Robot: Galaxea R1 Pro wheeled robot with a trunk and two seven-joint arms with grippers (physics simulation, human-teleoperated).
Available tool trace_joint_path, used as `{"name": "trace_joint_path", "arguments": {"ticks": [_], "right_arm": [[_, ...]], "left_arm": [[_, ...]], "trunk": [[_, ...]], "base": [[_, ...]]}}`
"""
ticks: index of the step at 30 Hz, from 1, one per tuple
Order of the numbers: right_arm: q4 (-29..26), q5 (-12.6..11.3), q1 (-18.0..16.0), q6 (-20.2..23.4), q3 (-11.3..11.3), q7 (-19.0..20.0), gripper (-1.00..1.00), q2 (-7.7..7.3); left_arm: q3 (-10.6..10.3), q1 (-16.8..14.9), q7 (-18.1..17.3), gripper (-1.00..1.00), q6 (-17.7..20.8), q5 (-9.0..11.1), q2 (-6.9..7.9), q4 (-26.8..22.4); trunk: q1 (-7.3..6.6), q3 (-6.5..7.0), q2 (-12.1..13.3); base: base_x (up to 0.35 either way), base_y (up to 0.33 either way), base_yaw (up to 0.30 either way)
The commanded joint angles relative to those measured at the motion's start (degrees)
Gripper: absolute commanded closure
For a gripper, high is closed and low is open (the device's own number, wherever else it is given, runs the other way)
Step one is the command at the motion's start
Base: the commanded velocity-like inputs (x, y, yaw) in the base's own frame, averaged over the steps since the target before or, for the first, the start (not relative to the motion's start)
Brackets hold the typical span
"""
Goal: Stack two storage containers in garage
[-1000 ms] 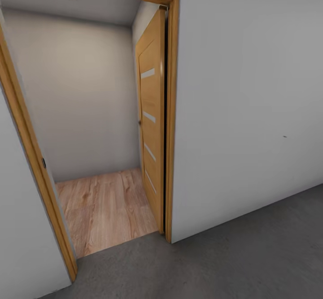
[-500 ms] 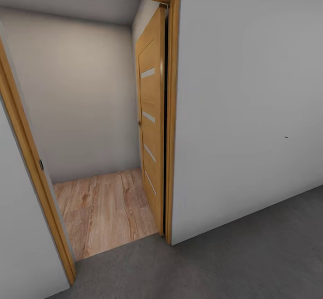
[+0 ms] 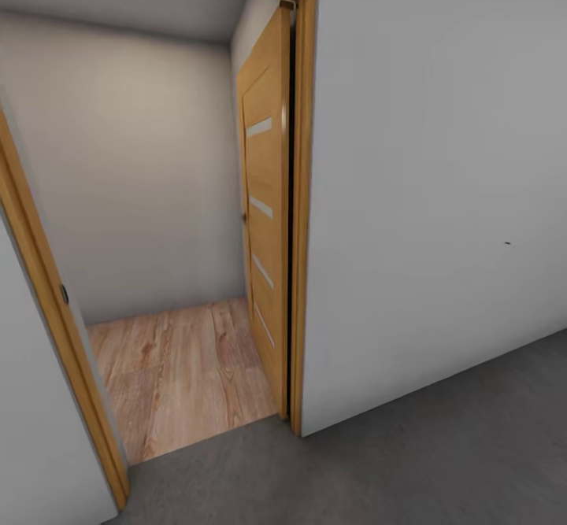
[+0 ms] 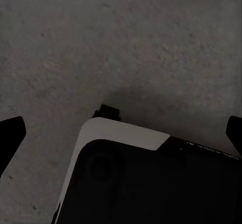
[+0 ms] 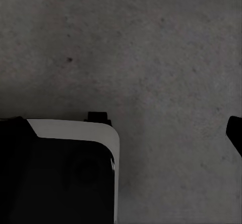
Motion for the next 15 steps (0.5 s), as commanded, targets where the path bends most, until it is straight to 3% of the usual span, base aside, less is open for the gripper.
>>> {"name": "trace_joint_path", "arguments": {"ticks": [1, 15], "right_arm": [[0.18, 0.62, -0.08, -0.31, -0.48, -0.2, -1.0, 0.02], [0.2, 0.28, -0.06, -0.37, -0.8, 0.42, -1.0, 0.97]], "left_arm": [[-0.5, -0.04, 0.15, -1.0, -0.13, 0.43, -0.02, 0.0], [-0.51, -0.04, 0.15, -1.0, -0.13, 0.43, 0.0, -0.01]], "trunk": [[0.03, -0.08, -0.05], [0.03, -0.08, -0.05]], "base": [[0.194, 0.0, 0.0], [0.197, 0.0, 0.0]]}}
